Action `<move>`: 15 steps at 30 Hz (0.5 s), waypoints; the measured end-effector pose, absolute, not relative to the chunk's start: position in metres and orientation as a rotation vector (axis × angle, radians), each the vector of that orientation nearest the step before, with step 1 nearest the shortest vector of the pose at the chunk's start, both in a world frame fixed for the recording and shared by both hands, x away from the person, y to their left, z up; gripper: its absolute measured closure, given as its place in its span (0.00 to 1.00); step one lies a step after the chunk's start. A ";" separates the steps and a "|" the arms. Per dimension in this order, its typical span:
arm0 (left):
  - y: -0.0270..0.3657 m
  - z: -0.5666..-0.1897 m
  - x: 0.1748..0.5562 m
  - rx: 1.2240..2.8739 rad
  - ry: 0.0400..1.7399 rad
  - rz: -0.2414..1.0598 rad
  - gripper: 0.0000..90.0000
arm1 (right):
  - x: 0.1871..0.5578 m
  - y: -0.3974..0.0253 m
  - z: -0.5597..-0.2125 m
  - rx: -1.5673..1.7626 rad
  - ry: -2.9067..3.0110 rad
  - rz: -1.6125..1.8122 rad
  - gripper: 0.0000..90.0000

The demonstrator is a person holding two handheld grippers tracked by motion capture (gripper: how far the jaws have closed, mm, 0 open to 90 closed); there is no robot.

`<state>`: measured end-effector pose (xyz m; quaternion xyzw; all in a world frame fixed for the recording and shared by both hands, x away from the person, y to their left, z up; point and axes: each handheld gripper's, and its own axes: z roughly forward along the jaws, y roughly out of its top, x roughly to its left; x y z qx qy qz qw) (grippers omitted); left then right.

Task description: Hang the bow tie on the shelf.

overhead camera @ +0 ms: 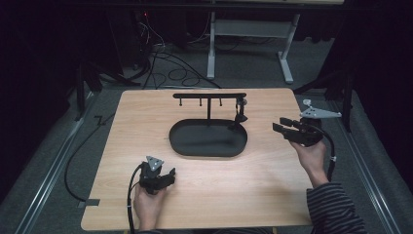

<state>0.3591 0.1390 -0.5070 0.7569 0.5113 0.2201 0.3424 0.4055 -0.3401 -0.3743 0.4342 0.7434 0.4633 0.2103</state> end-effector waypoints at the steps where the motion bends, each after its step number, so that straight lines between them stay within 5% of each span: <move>1: 0.139 -0.507 0.359 1.968 1.329 0.572 0.34 | 0.405 -0.342 -0.374 1.208 2.064 1.287 0.63; 15: 0.139 -0.507 0.359 1.967 1.329 0.574 0.34 | 0.389 -0.359 -0.377 1.234 2.025 1.278 0.61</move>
